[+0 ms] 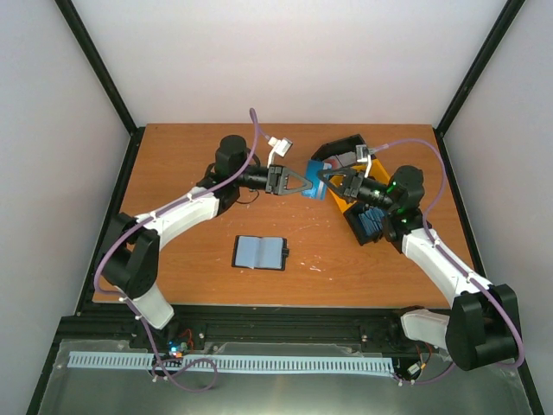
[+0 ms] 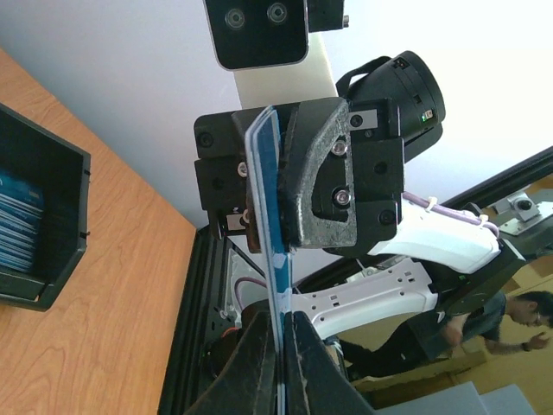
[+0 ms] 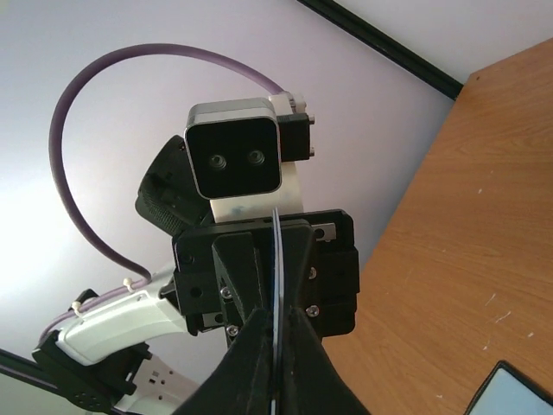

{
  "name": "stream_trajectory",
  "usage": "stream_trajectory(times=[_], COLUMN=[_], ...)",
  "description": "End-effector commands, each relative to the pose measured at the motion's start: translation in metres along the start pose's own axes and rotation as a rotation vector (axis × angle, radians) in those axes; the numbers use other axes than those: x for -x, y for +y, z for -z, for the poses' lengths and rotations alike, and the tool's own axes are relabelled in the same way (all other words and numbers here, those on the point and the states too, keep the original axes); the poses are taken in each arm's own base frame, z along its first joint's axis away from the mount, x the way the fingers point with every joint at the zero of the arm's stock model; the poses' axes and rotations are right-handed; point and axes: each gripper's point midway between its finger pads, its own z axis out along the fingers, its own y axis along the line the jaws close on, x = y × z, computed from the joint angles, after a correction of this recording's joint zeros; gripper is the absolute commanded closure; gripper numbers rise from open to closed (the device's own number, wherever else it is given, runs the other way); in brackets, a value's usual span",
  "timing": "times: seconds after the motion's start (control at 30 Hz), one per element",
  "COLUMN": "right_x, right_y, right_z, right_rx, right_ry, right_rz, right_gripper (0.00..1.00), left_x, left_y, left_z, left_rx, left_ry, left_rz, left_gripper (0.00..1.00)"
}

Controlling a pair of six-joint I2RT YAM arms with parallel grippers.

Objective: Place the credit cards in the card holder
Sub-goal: Pick up the credit card from the storage box.

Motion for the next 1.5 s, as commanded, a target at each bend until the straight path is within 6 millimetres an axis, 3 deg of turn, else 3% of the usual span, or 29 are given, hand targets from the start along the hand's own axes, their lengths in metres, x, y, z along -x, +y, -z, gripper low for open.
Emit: stream_trajectory(times=[0.0,0.53,0.63,0.87,1.07,1.2,1.47], right_x=[-0.017,-0.023,-0.023,-0.019,-0.025,-0.031,-0.045], right_y=[0.017,0.008,0.006,0.019,0.015,0.014,0.004], right_z=[-0.01,-0.02,-0.019,-0.005,-0.002,0.0,0.006], right_rx=[0.047,0.009,-0.003,-0.056,-0.085,-0.089,-0.103], right_ry=[0.087,0.127,0.128,0.058,0.081,0.104,0.129], right_rz=[0.056,0.099,0.112,0.247,0.279,0.293,0.277], right_gripper=[0.97,0.96,0.94,0.66,0.53,0.54,0.75], left_x=[0.019,0.011,0.01,0.007,0.003,0.006,0.011], left_y=[-0.003,-0.002,-0.003,-0.001,-0.013,-0.02,-0.023], left_z=[-0.001,-0.005,-0.004,0.005,0.009,0.011,0.01], left_rx=[-0.005,-0.039,-0.032,0.076,0.07,0.064,0.05], left_ry=[-0.036,0.034,0.038,0.0,0.006,-0.001,-0.005], left_rz=[-0.061,-0.089,-0.109,-0.252,-0.306,-0.3,-0.271], left_gripper=[0.99,0.92,0.99,0.99,0.99,0.99,0.99])
